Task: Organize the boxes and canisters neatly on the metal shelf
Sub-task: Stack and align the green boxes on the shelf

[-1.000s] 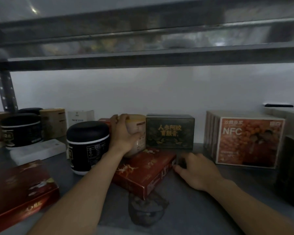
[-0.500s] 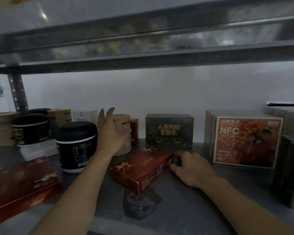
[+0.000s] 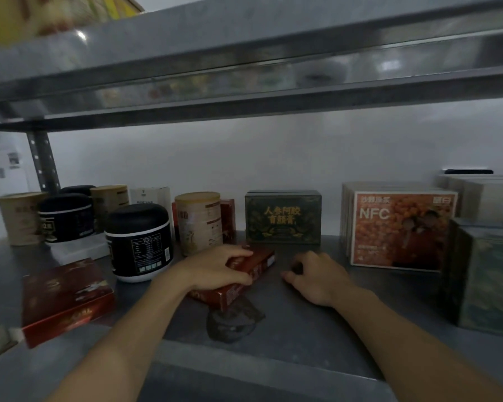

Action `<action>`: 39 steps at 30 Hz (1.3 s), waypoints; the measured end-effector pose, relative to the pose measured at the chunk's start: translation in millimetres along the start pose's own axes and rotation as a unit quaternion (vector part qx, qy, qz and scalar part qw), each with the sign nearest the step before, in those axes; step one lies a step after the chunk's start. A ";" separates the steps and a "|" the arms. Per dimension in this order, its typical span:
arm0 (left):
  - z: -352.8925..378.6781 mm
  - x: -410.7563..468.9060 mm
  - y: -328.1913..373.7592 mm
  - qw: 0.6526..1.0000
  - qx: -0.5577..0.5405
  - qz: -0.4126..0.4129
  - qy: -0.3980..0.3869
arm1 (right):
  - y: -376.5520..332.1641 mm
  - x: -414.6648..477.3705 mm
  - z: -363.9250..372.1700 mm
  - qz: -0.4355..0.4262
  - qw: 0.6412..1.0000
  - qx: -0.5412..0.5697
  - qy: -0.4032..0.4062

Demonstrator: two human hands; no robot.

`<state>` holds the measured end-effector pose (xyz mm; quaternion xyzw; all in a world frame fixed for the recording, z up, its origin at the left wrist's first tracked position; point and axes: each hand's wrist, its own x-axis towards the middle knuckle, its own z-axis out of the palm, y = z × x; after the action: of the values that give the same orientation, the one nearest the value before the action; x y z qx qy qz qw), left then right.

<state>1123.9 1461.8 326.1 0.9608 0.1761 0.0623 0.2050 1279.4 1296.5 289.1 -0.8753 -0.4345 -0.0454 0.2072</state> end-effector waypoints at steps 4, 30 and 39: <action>-7.8 -10.6 -20.1 0.997 0.049 -0.046 0.028 | -0.8 -6.0 -1.3 -0.008 1.000 -0.001 -0.004; 40.9 -37.9 11.0 0.897 0.228 0.197 0.323 | -0.5 -49.8 -20.8 -0.003 1.000 -0.002 0.006; 64.2 -35.3 47.8 0.960 0.057 0.202 0.184 | 10.5 -104.8 -42.5 0.015 0.996 -0.037 0.086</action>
<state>1118.4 1384.3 286.1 0.9584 0.0168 0.2680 0.0970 1227.1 1196.0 297.2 -0.8816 -0.4000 -0.1331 0.2123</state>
